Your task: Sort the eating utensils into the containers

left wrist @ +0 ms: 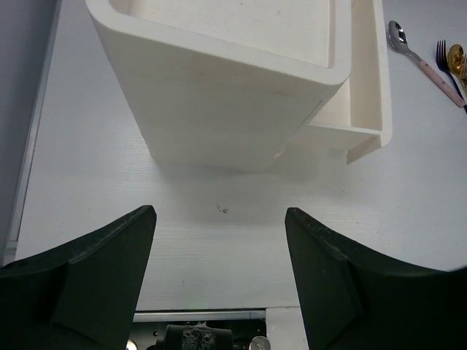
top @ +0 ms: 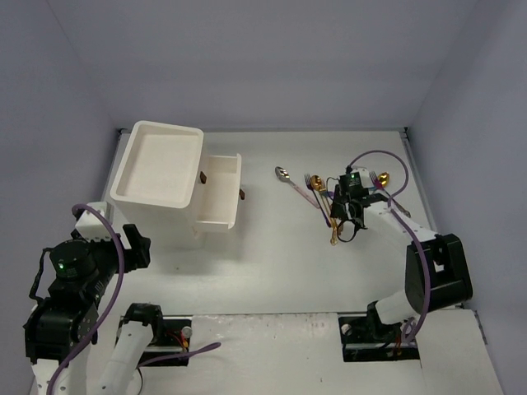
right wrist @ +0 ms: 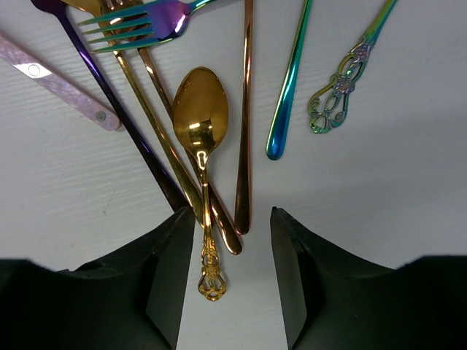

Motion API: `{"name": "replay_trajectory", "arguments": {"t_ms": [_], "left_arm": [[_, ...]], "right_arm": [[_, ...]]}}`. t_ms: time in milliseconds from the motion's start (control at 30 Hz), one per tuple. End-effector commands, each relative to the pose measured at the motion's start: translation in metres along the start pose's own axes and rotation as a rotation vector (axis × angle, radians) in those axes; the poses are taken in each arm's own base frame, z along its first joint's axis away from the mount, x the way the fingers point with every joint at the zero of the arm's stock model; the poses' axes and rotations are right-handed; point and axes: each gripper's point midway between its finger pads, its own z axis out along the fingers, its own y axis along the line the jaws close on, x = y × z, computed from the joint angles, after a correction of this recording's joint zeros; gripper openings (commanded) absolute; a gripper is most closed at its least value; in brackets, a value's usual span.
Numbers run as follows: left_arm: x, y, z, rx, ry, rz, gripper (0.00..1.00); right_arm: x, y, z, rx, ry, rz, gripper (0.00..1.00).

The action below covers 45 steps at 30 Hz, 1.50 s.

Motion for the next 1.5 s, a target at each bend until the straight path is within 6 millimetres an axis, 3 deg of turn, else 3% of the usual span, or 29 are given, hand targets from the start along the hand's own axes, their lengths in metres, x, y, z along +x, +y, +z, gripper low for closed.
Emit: {"name": "replay_trajectory", "arguments": {"t_ms": [0,367,833,967,1033,1133,1267,1367,1467], "left_arm": [[-0.019,0.0,0.001,-0.012,-0.053,-0.022,0.69],[-0.019,0.004,0.001,-0.037,-0.053,-0.031,0.69],[-0.019,0.003,0.004,-0.036,-0.041,-0.03,0.69],[-0.018,0.003,0.005,-0.036,-0.034,-0.029,0.69],[-0.018,0.003,0.006,-0.037,-0.035,-0.029,0.69],[-0.019,0.004,0.005,-0.039,-0.035,-0.029,0.69],[-0.018,0.004,0.006,-0.04,-0.029,-0.031,0.69],[-0.018,0.004,0.007,-0.04,-0.027,-0.029,0.69],[-0.018,0.004,0.007,-0.04,-0.027,-0.031,0.69]], "right_arm": [[-0.023,0.009,0.011,-0.032,-0.042,0.063,0.41],[-0.021,0.016,0.038,-0.058,-0.009,0.073,0.35],[-0.016,0.022,0.049,-0.083,0.009,0.068,0.3],[-0.013,0.02,0.052,-0.074,0.017,0.06,0.2],[-0.015,0.02,0.049,-0.071,0.005,0.059,0.08],[-0.026,0.018,0.038,-0.07,-0.039,0.066,0.0],[-0.06,0.03,0.002,-0.142,-0.148,0.094,0.0],[-0.091,0.055,-0.038,-0.253,-0.239,0.107,0.0],[-0.115,0.101,-0.083,-0.382,-0.319,0.098,0.0]]}}
